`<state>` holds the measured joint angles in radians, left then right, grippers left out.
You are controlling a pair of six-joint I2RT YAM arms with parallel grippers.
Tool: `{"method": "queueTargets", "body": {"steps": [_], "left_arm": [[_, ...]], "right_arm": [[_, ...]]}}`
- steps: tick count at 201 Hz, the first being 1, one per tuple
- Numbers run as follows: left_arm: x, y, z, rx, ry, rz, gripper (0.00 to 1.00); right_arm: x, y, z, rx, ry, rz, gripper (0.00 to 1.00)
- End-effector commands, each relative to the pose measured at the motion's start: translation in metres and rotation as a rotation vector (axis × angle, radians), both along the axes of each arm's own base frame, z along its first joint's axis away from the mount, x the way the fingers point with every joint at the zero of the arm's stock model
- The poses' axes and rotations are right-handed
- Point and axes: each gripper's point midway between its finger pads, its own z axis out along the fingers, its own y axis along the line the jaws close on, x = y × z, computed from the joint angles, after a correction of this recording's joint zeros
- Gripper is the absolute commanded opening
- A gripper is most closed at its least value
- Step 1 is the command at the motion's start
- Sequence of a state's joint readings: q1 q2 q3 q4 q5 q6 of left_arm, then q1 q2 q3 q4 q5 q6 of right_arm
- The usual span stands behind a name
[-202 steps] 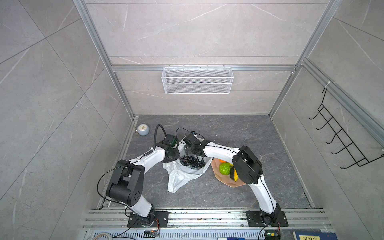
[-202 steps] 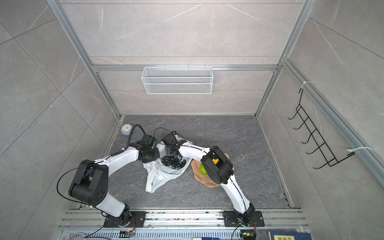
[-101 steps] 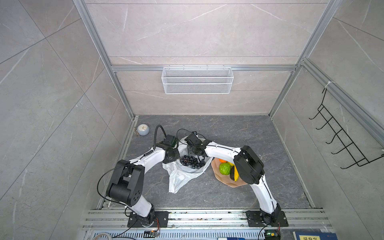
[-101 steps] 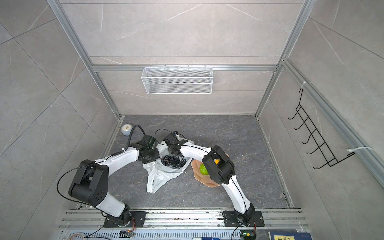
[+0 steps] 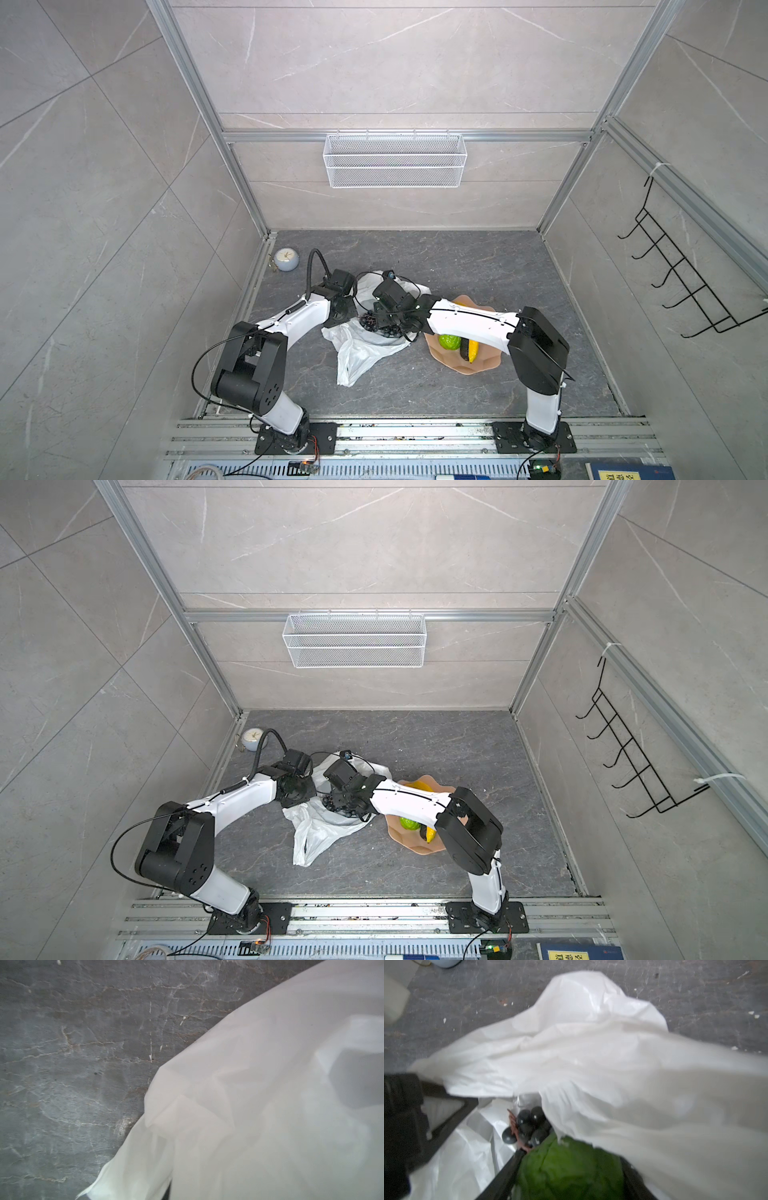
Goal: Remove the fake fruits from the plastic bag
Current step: 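Carry the lime over the pink bowl with the right gripper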
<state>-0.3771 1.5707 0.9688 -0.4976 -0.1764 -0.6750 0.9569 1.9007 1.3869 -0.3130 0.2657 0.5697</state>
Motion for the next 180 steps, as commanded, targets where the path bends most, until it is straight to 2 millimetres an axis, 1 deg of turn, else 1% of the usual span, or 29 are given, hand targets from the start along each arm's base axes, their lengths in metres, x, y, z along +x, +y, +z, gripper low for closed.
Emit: {"method": "queueTargets", "body": {"steps": [1, 29, 54, 74, 98, 119, 138, 159, 180], "left_arm": [[0.008, 0.010, 0.026, 0.030, -0.059, 0.053, 0.01], [0.008, 0.019, 0.027, 0.050, -0.052, 0.080, 0.00], [0.006, 0.031, 0.028, 0.065, -0.051, 0.106, 0.00], [0.004, 0.043, 0.028, 0.075, -0.050, 0.132, 0.00], [0.000, 0.055, 0.028, 0.077, -0.052, 0.161, 0.00], [-0.003, 0.063, 0.028, 0.073, -0.049, 0.176, 0.00], [-0.006, 0.067, 0.031, 0.069, -0.056, 0.184, 0.00], [-0.012, 0.071, 0.036, 0.069, -0.064, 0.189, 0.00], [-0.020, 0.073, 0.039, 0.065, -0.072, 0.191, 0.00]], "right_arm": [[-0.023, -0.006, 0.020, 0.062, 0.008, 0.021, 0.59], [-0.052, -0.025, 0.033, 0.105, 0.030, 0.049, 0.59], [-0.076, -0.048, 0.040, 0.143, 0.059, 0.057, 0.59], [-0.090, -0.070, 0.046, 0.146, 0.067, 0.046, 0.59], [-0.102, -0.092, 0.054, 0.145, 0.055, 0.037, 0.59], [-0.104, -0.113, 0.062, 0.110, 0.022, 0.009, 0.59], [-0.100, -0.134, 0.062, 0.041, 0.000, -0.018, 0.59], [-0.092, -0.153, 0.051, -0.031, 0.014, -0.038, 0.59], [-0.082, -0.160, 0.037, -0.099, 0.043, -0.031, 0.59]]}}
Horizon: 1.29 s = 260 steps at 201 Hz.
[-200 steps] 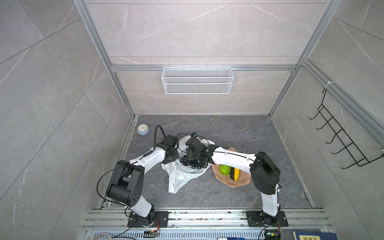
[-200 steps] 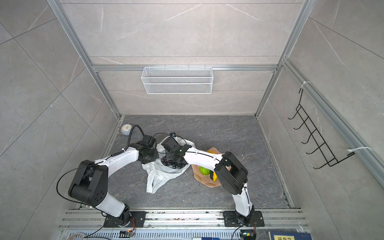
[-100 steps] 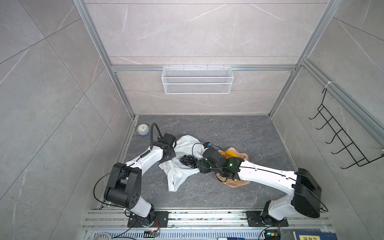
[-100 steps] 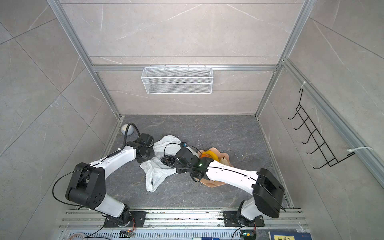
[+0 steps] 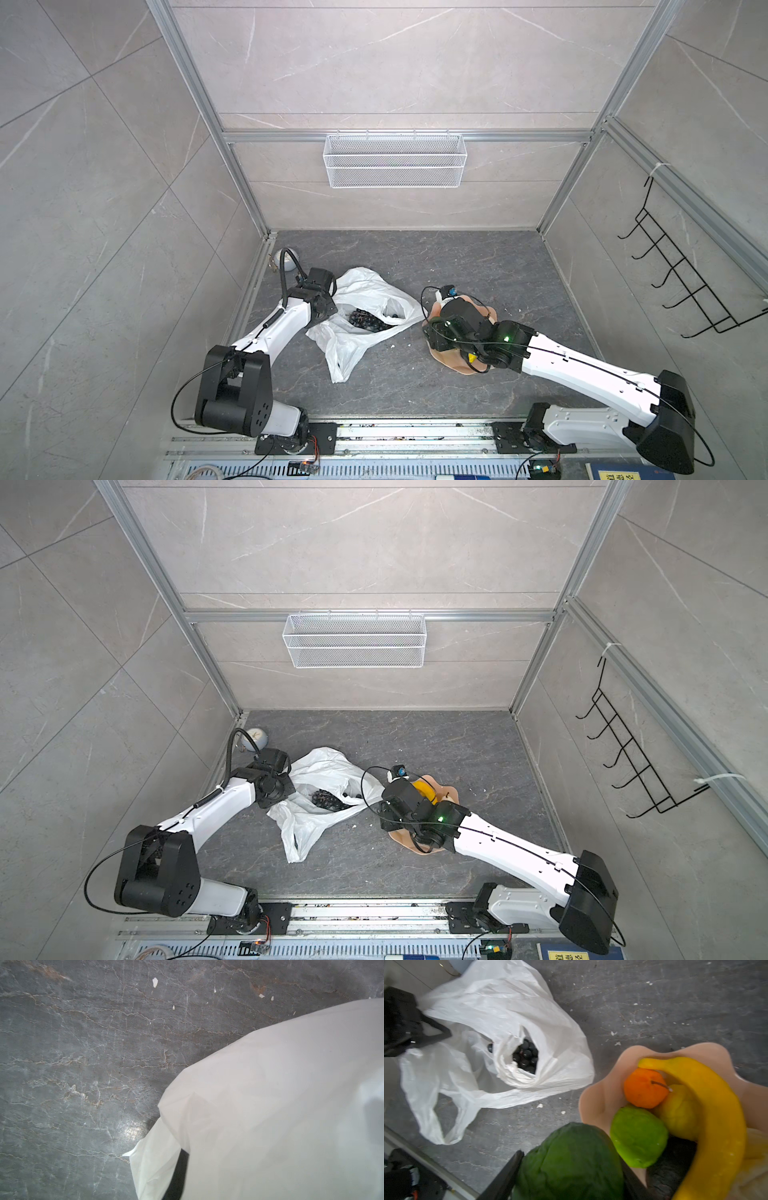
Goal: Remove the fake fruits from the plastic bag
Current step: 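Carry the lime over the pink bowl with the right gripper, then lower the lime onto the fruit in the bowl and open the right gripper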
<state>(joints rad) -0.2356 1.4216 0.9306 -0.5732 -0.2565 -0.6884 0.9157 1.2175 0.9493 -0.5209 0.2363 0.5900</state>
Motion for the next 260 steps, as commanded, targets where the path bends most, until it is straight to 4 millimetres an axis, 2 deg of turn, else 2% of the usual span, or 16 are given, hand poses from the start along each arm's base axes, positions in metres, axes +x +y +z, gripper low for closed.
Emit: {"method": "queueTargets", "body": {"steps": [1, 38, 72, 122, 149, 177, 223, 260], "left_arm": [[-0.012, 0.007, 0.010, 0.010, -0.015, 0.006, 0.00], [-0.034, 0.014, 0.015, 0.002, -0.042, 0.037, 0.00], [-0.049, 0.021, 0.019, 0.007, -0.075, 0.058, 0.02], [-0.056, 0.022, 0.023, 0.001, -0.098, 0.057, 0.03], [-0.056, 0.015, 0.021, -0.030, -0.100, 0.028, 0.03], [-0.048, -0.003, 0.016, -0.094, -0.098, -0.062, 0.04], [-0.047, -0.009, 0.018, -0.120, -0.112, -0.084, 0.04], [-0.048, -0.014, 0.021, -0.136, -0.118, -0.115, 0.04]], "right_arm": [[0.004, -0.022, -0.027, -0.158, 0.043, 0.010, 0.59], [0.024, -0.018, -0.041, -0.314, 0.031, 0.045, 0.59], [0.036, -0.008, -0.050, -0.372, 0.029, 0.069, 0.61], [0.049, -0.009, -0.069, -0.420, 0.053, 0.051, 0.65], [0.054, -0.014, -0.077, -0.425, 0.075, 0.026, 0.65], [0.054, -0.013, -0.080, -0.420, 0.078, 0.029, 0.72], [0.050, -0.015, -0.073, -0.399, 0.072, 0.025, 0.81], [0.044, -0.020, -0.058, -0.365, 0.057, 0.012, 0.82]]}}
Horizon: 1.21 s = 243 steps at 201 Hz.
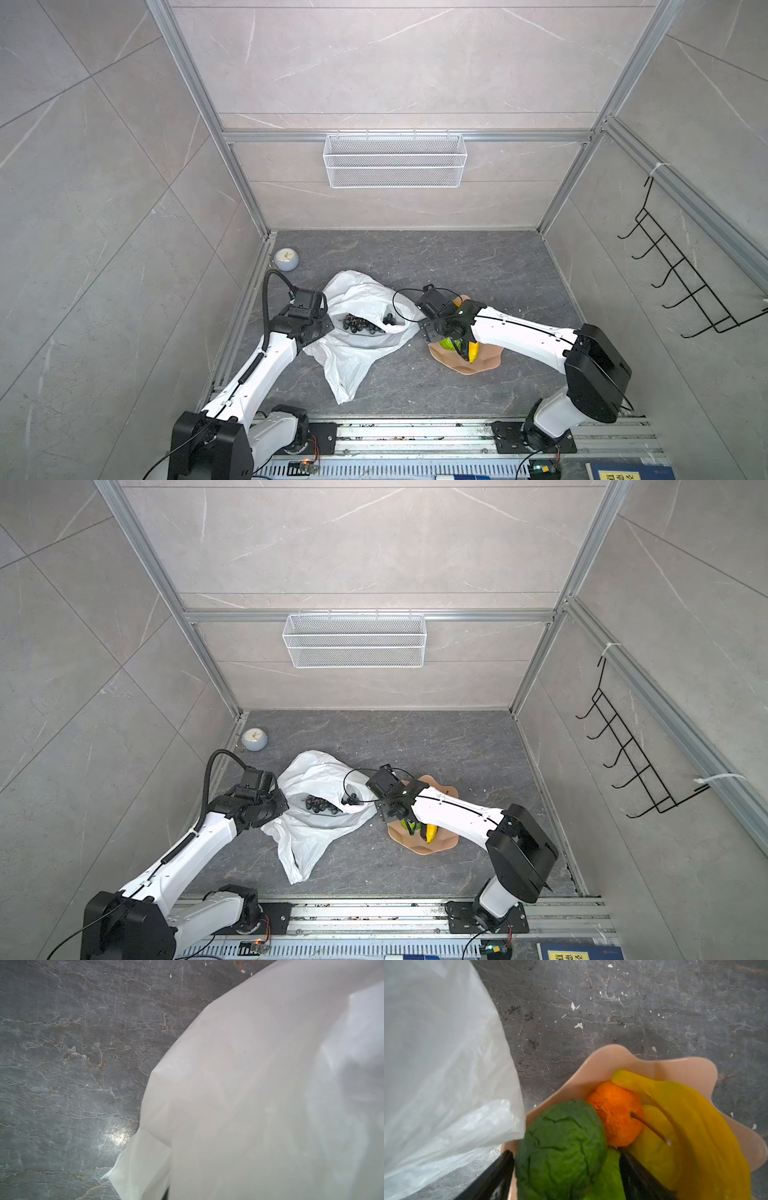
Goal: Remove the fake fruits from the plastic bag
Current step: 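Lower the lime onto the fruit in the bowl and open the right gripper, then reach the right gripper back into the bag toward the dark grapes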
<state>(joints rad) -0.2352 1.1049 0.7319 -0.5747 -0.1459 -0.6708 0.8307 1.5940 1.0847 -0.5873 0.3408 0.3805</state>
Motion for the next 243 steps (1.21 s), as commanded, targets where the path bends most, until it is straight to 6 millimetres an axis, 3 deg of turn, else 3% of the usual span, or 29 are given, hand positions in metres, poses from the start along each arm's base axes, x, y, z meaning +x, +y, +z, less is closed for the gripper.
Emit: {"method": "queueTargets", "body": {"steps": [1, 22, 46, 66, 92, 136, 162, 243], "left_arm": [[0.002, -0.007, 0.007, -0.021, -0.031, -0.050, 0.04], [0.000, -0.013, 0.003, -0.034, -0.017, -0.075, 0.04], [-0.006, -0.019, -0.004, -0.034, 0.008, -0.095, 0.05], [-0.010, -0.020, -0.012, -0.035, 0.036, -0.086, 0.07], [-0.011, -0.018, -0.018, -0.023, 0.052, -0.074, 0.08], [-0.003, -0.024, -0.022, -0.118, 0.014, -0.034, 0.09], [0.005, -0.028, -0.021, -0.139, 0.013, -0.040, 0.09], [0.021, -0.023, -0.029, -0.130, 0.017, -0.049, 0.08]], "right_arm": [[-0.004, -0.004, 0.020, 0.042, -0.033, -0.017, 0.82], [-0.011, -0.003, 0.038, 0.064, -0.062, -0.021, 0.79], [-0.029, 0.022, 0.065, 0.139, -0.109, 0.026, 0.74], [-0.050, 0.062, 0.084, 0.258, -0.112, 0.099, 0.70], [-0.072, 0.124, 0.094, 0.385, -0.067, 0.217, 0.64], [-0.078, 0.206, 0.070, 0.451, 0.067, 0.432, 0.56], [-0.060, 0.229, 0.056, 0.428, 0.079, 0.493, 0.52], [0.022, 0.255, 0.015, 0.297, 0.054, 0.530, 0.44]]}}
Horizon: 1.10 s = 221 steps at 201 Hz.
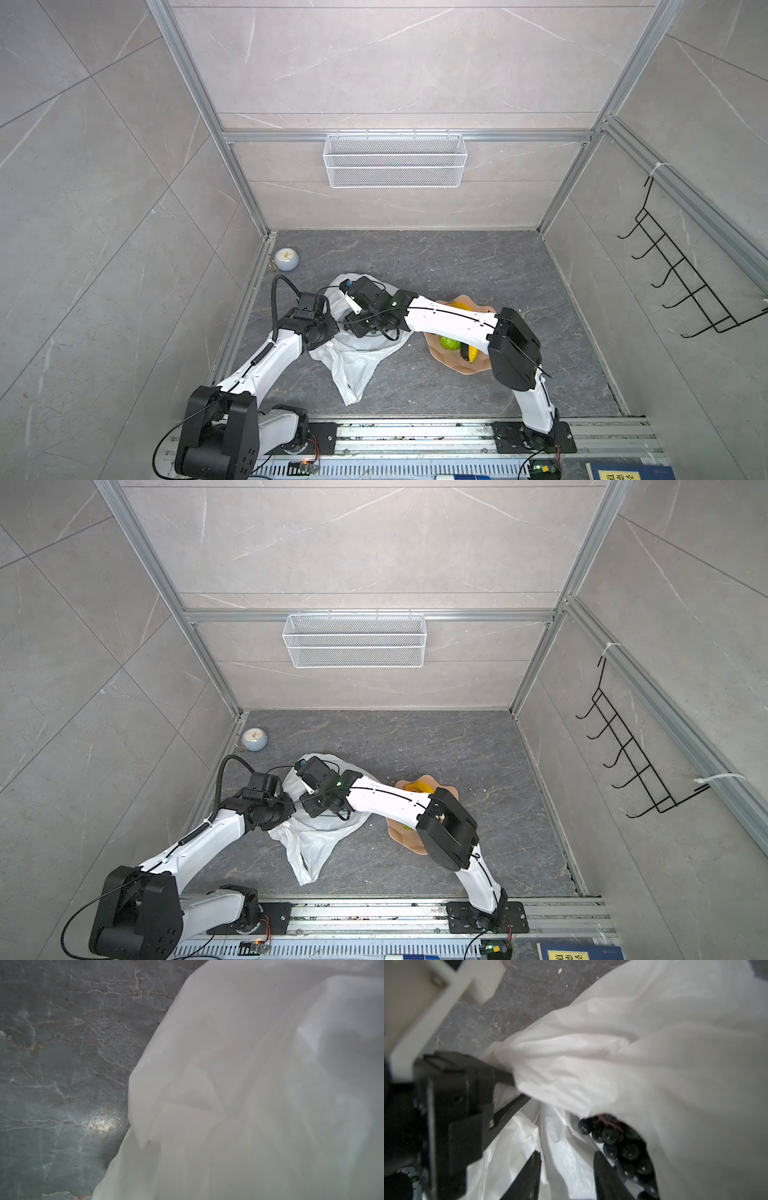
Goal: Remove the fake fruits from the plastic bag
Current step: 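Reach the right gripper back into the bag toward the dark grapes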
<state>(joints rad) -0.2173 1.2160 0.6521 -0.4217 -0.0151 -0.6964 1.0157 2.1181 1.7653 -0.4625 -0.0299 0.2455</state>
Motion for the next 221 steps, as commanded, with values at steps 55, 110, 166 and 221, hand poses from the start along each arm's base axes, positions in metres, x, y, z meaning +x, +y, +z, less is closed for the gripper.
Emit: {"method": "queueTargets", "body": {"steps": [55, 110, 166, 221], "left_arm": [[0.019, 0.000, 0.007, -0.017, -0.040, -0.025, 0.08], [0.022, 0.002, 0.004, -0.028, -0.029, -0.017, 0.08], [0.022, 0.003, 0.002, -0.029, -0.023, -0.016, 0.09], [0.021, 0.003, 0.003, -0.031, -0.025, -0.014, 0.08]], "right_arm": [[0.035, 0.013, -0.034, -0.119, 0.001, 0.090, 0.39], [0.030, 0.019, -0.042, -0.126, 0.027, 0.135, 0.36], [0.028, 0.018, -0.051, -0.155, 0.046, 0.150, 0.26], [0.033, 0.014, -0.061, -0.199, 0.041, 0.134, 0.24]]}}
